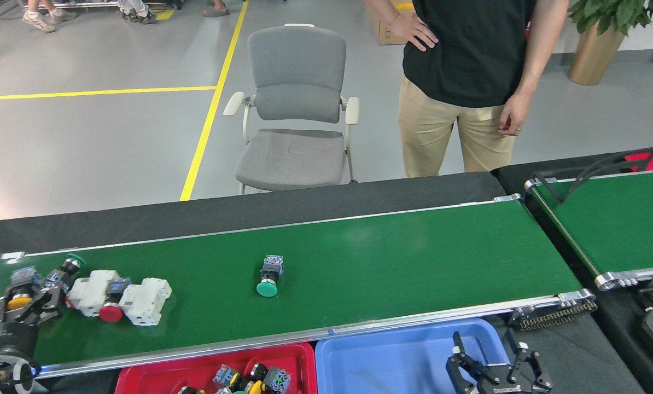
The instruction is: Pick switch part from conveyor to tray
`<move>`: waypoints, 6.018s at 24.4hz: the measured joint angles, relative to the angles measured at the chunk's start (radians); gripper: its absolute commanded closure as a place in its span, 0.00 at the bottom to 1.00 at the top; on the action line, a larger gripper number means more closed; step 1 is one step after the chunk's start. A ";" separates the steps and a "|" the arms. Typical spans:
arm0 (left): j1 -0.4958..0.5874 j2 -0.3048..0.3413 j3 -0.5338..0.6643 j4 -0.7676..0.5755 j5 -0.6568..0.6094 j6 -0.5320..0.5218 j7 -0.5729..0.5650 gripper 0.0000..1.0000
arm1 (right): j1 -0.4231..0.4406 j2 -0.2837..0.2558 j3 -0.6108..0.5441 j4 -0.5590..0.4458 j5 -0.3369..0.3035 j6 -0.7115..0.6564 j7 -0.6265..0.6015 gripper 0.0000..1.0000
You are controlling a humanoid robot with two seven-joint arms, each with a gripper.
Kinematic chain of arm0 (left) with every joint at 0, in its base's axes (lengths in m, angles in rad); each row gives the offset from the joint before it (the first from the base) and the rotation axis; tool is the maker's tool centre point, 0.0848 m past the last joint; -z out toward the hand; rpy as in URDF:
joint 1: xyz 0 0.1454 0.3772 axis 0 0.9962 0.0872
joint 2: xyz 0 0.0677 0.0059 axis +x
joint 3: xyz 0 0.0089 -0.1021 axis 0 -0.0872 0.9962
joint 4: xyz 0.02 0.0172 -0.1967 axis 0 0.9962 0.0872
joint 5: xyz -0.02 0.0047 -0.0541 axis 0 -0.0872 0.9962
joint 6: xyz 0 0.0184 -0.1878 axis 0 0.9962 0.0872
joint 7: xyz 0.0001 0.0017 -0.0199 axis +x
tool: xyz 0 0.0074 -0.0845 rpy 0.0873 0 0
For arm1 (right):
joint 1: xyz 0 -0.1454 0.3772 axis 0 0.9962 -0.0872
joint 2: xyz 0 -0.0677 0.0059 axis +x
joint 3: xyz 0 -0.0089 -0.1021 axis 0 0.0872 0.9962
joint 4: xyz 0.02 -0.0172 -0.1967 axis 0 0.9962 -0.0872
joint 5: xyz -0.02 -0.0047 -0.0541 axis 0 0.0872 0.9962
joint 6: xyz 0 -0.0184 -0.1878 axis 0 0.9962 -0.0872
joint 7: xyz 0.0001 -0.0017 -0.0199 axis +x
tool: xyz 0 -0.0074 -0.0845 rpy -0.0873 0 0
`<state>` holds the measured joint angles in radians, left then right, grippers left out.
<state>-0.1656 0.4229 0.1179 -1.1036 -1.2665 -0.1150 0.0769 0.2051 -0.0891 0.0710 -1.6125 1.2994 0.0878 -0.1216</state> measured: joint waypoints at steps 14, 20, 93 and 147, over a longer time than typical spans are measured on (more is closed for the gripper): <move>0.533 -0.215 -0.018 -0.656 -0.010 -0.489 -0.093 0.00 | 0.017 -0.062 -0.081 -0.080 -0.037 -0.171 0.000 0.00; 0.529 -0.259 0.020 -0.659 -0.010 -0.506 -0.106 0.00 | 0.017 -0.062 -0.122 -0.080 -0.077 -0.237 0.000 0.00; 0.195 -0.219 -0.150 -0.535 -0.056 -0.349 -0.122 0.91 | 0.009 -0.061 -0.259 -0.091 -0.119 -0.343 0.009 0.00; 0.454 -0.296 0.419 -0.509 -0.089 -0.329 -0.112 0.00 | 0.037 -0.047 -0.347 -0.091 -0.132 -0.353 0.110 0.00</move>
<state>0.2880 0.1269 0.5368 -1.6126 -1.3558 -0.4436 -0.0347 0.2417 -0.1365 -0.2764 -1.7038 1.1677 -0.2653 -0.0120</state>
